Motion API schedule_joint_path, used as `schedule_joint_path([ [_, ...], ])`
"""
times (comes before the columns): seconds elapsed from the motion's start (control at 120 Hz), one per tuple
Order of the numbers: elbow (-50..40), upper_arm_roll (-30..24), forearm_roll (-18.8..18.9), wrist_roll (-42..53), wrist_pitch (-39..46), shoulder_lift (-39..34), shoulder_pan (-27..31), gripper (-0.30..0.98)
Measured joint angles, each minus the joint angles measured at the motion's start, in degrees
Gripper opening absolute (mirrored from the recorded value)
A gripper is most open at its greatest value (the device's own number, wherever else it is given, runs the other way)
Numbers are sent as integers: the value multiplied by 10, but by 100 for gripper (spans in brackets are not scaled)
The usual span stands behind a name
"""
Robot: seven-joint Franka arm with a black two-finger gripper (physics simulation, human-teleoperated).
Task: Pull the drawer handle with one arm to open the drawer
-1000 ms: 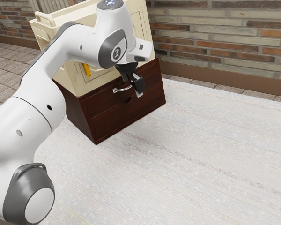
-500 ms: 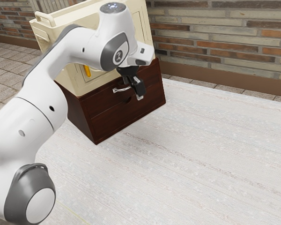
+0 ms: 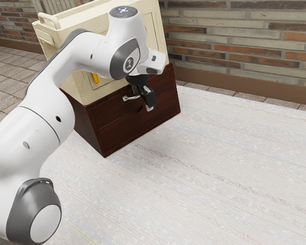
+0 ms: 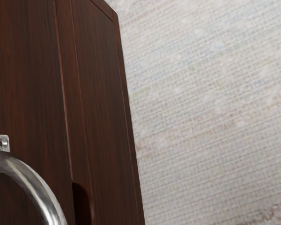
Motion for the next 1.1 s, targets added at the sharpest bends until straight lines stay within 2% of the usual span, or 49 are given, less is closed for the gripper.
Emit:
schedule_joint_path([
  [0.692, -7, -4, -15, -15, -8, 2, -20, 68],
  [0.783, -8, 0, -15, -18, -12, 1, -26, 62],
  [0.908, -7, -1, -14, -24, -21, -1, -32, 60],
  [0.992, -8, -4, -16, -28, -26, -7, -35, 52],
  [1.1, -7, -7, -21, -33, -32, -15, -41, 54],
])
